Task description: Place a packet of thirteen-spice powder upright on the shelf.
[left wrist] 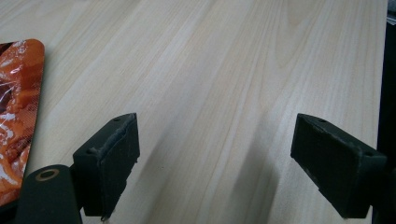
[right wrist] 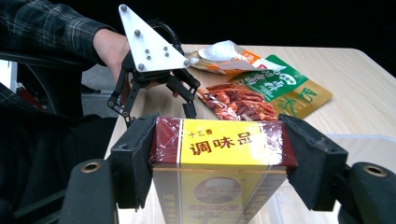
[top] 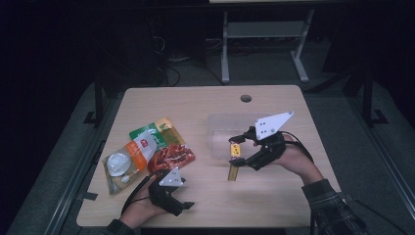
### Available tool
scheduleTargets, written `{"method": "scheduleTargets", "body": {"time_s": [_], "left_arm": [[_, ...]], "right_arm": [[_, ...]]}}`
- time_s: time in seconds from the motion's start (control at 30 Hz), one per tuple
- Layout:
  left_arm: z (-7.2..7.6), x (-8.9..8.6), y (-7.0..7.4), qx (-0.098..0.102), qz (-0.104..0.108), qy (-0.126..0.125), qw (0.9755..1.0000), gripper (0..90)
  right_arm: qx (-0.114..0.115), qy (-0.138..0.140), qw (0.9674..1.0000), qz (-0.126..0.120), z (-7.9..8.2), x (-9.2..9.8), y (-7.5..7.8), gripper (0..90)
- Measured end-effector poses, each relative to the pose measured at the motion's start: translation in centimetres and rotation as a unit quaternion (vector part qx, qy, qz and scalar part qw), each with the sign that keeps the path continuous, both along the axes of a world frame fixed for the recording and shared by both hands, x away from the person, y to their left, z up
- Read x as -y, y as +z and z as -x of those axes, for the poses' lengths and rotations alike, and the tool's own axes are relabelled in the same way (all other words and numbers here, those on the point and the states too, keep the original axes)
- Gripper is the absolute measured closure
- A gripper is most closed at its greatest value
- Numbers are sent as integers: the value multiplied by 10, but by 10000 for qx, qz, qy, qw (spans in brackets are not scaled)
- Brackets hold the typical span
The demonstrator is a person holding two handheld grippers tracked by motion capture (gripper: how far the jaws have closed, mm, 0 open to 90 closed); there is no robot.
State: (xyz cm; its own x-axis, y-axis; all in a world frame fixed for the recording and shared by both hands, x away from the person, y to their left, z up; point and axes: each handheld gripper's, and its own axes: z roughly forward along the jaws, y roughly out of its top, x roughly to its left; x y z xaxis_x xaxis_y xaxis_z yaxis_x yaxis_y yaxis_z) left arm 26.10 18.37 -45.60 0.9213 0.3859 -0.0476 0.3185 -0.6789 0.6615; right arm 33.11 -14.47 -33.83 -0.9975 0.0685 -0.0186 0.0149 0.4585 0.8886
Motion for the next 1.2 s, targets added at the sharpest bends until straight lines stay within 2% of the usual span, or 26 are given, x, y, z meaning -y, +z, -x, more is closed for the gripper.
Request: {"method": "scheduleTargets", "body": {"time_s": [0.13, 0.17, 0.33, 0.5, 0.67, 0.97, 1.03, 1.2], "left_arm": [[-1, -1, 0, -8, 25, 47, 10000, 150], [-2, -2, 0, 25, -21, 3, 10000, 150], [-2, -3, 0, 28, 4, 10, 10000, 152], [-1, -3, 1, 34, -35, -40, 10000, 152], [-1, -3, 0, -67, 89, -6, 9999, 152], [-2, -2, -2, -101, 118, -28, 9999, 152], [-2, -2, -2, -169, 140, 1, 9998, 152], [-2, -3, -2, -150, 74, -44, 9999, 152]], "right_arm": [[39, 4, 10000, 19, -5, 1, 5, 318], [57, -7, 10000, 46, -6, 1, 6, 318], [121, -48, 9998, 141, -15, 0, 15, 318], [205, -116, 9996, 142, -24, 3, 23, 318], [254, -150, 9994, 184, -40, 9, 32, 318], [185, -186, 9993, 264, -65, 15, 33, 318], [122, -209, 9993, 286, -71, 16, 32, 318], [67, -269, 9992, 295, -87, 17, 28, 317]]}}
